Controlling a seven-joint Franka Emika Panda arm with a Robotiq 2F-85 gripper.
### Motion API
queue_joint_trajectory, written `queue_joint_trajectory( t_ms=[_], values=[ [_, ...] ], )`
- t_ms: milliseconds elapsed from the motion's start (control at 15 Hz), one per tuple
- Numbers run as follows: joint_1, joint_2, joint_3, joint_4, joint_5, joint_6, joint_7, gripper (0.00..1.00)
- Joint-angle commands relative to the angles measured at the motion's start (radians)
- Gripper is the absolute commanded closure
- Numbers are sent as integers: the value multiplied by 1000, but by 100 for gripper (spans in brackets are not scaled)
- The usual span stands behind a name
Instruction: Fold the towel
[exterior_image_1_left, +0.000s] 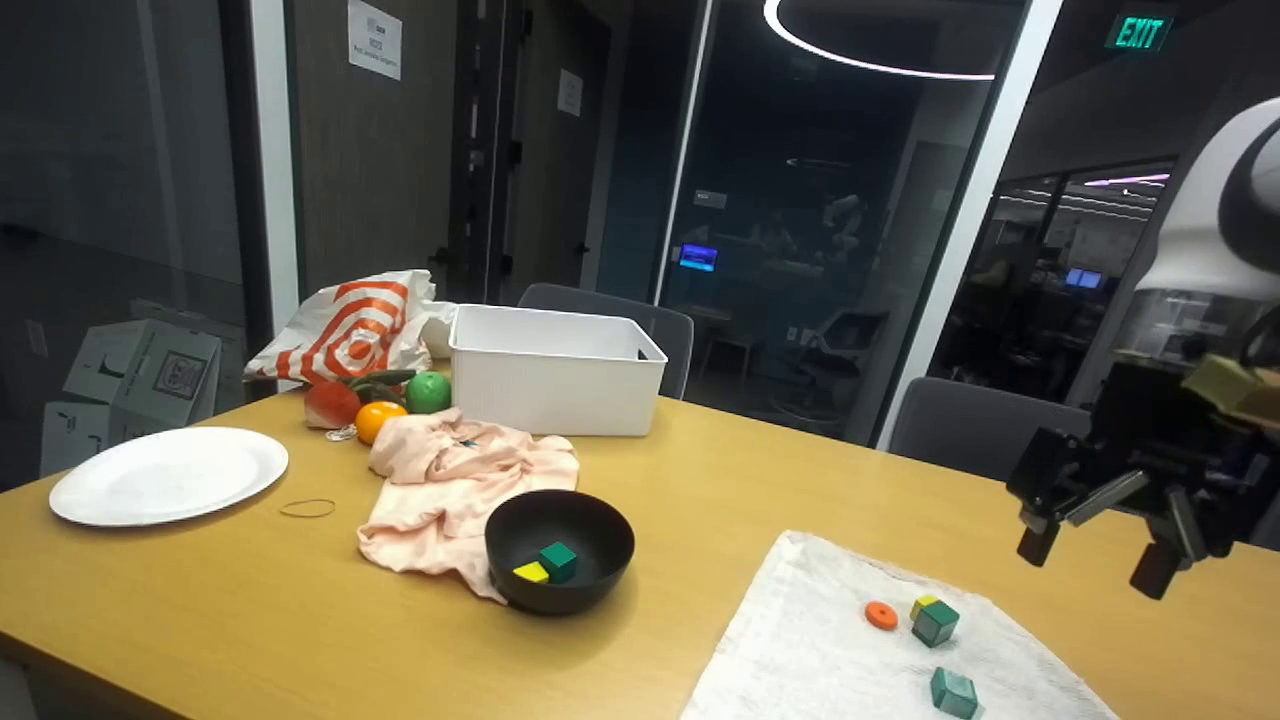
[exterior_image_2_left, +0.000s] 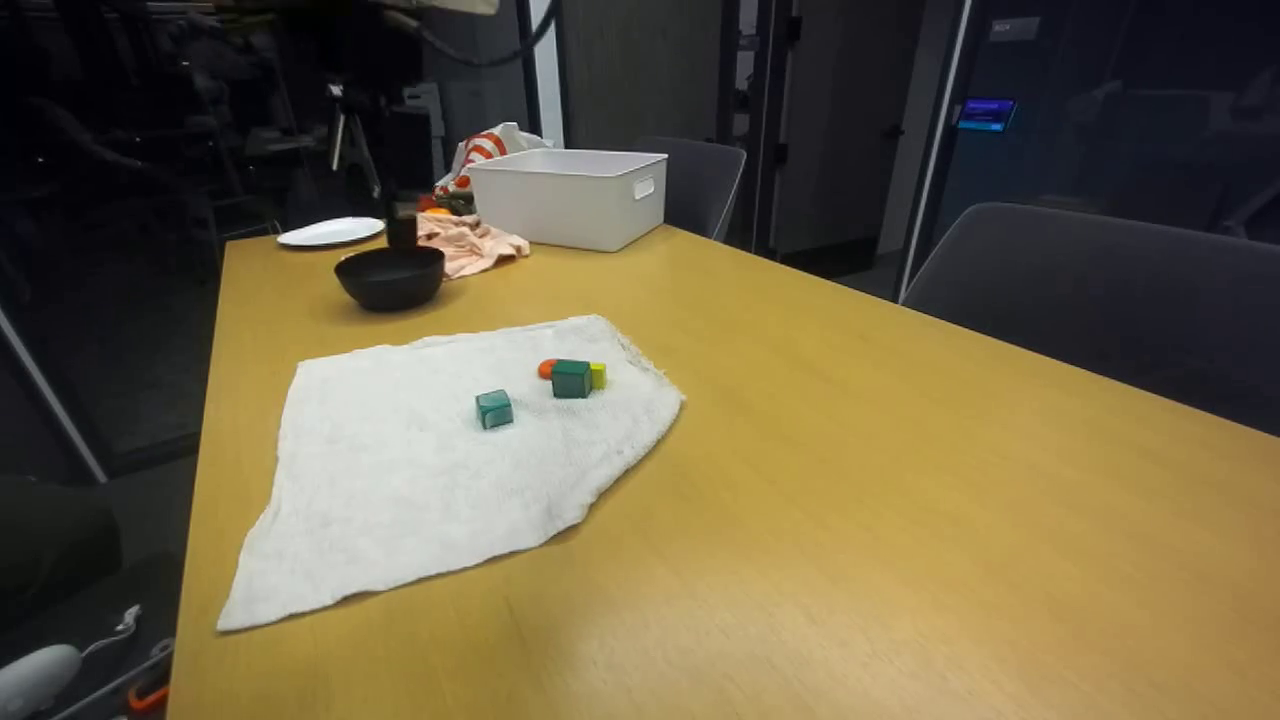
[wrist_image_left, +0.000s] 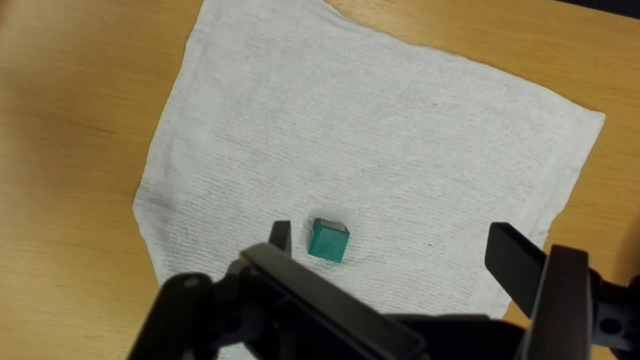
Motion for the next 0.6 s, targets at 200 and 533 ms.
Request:
queue_joint_trajectory(
  t_ms=[200, 533],
  values=[
    [-72, 129, -21, -95, -109, 244, 100, 0],
    [-125, 217, -50, -117, -242, 403, 233, 0]
  ],
)
